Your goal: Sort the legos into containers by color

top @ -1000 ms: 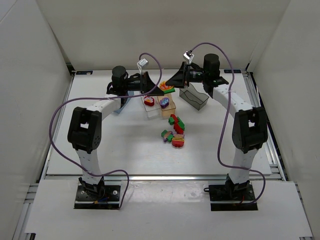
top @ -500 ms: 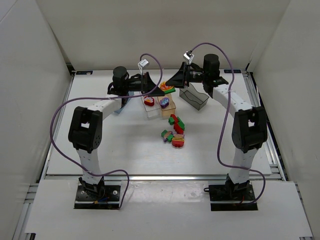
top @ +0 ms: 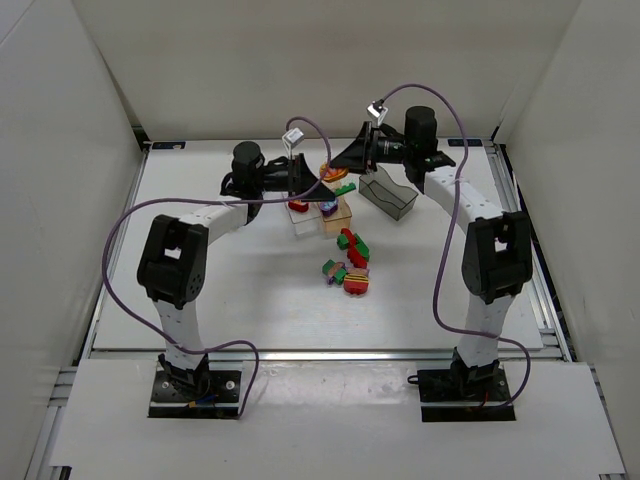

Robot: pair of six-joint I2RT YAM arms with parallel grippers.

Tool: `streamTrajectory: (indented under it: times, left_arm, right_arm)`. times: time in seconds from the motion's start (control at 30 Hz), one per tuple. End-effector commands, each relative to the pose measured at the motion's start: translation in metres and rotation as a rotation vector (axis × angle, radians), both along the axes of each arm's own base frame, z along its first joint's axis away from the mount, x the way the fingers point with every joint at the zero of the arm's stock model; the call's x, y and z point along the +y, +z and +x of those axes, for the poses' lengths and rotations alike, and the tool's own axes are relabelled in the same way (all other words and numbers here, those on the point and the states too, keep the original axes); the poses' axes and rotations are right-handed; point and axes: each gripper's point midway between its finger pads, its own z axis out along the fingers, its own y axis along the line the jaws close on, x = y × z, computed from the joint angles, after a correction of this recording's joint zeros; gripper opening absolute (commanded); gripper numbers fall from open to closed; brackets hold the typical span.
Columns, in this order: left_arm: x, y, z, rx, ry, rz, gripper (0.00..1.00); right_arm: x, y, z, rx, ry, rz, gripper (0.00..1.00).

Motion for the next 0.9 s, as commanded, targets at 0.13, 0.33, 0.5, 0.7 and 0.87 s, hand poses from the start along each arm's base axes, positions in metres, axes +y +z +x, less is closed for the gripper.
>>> streamTrajectory:
  times: [0.13, 0.33, 0.5, 0.7, 0.87]
  left_arm:
    - [-0.002, 0.024, -0.033, -0.094, -0.069, -0.019, 0.12]
    - [0.0, 0.032, -0.038, -0.125, -0.075, -0.019, 0.12]
    - [0.01, 0.025, -0.045, -0.131, -0.061, 0.042, 0.12]
    - [0.05, 0.011, -0.024, -0.265, 0.134, 0.252, 0.12]
    - [0.094, -0.009, 0.002, -0.244, 0.379, 0.485, 0.11]
  right_arm:
    - [-0.018, 0.029, 0.031, -0.113, -0.105, 0.005, 0.0]
    - [-0.041, 0.024, 0.041, -0.138, -0.152, -0.017, 0.0]
    - [-0.081, 0.012, 0.058, -0.205, -0.24, -0.1, 0.0]
    - [-0.112, -0.016, 0.061, -0.274, -0.287, -0.311, 0.0]
    - [-0.115, -0.041, 0.062, -0.295, -0.296, -0.423, 0.0]
